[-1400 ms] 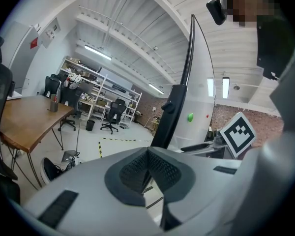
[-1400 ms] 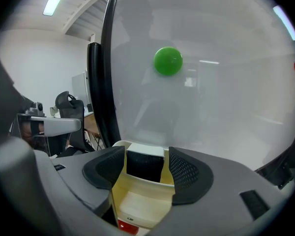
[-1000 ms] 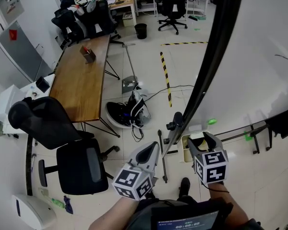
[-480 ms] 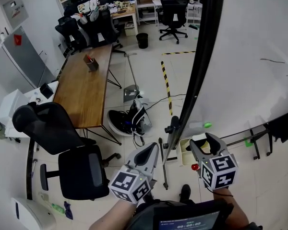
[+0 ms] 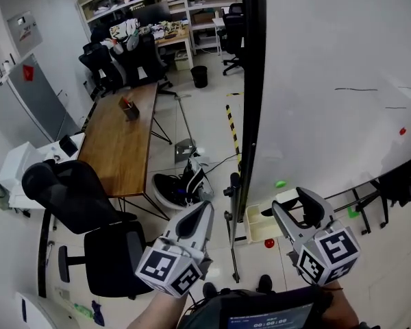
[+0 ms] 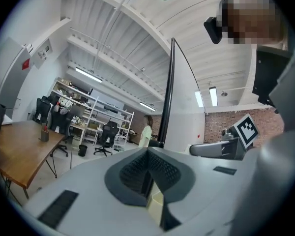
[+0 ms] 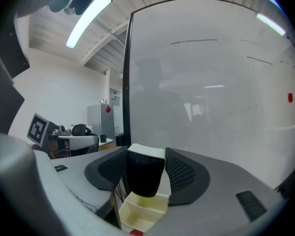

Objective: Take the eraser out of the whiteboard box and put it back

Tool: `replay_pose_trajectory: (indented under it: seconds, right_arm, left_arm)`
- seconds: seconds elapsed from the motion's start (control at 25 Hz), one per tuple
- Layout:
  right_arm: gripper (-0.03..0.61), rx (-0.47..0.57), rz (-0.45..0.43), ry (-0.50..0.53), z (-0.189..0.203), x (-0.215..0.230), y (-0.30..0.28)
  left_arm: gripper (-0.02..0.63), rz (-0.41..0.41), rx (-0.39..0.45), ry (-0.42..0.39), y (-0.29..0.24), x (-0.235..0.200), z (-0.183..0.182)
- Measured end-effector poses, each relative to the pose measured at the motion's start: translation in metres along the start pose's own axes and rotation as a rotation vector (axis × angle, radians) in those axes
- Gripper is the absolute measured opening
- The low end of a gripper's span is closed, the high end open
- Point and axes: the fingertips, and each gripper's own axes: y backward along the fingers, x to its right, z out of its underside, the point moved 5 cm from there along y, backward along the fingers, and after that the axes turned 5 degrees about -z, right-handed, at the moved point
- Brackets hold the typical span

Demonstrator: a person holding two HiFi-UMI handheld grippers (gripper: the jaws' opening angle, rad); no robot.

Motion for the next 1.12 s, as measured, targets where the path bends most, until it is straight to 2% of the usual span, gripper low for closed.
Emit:
replay_pose_trajectory:
  seconds: [0.32,0.72,0.92,1.12]
  right_arm:
    - [0.274,0.075,-0.021,-0.012,-0.023,-0.001,0.024]
    - [0.273,0.091,-0.036,-0.033,-0.028,0.002,0.030]
    - [0.273,0.096,-0.036,-0.034,-0.030,0.004,0.031]
    - [0.273,0.101,-0.040,-0.033,-0.034,0.001,0.032]
  left_arm:
    - [0.021,0.026,0.063,-0.054,0.008,0.022,-0.030]
    - [0.021,0.032,0.063,-0.063,0.005,0.028,-0.032]
    - [0.021,0.039,0.038,-0.109,0.003,0.032,-0.032]
    - [0.020,0.037,0.037,-0.102,0.004,0.032,-0.034]
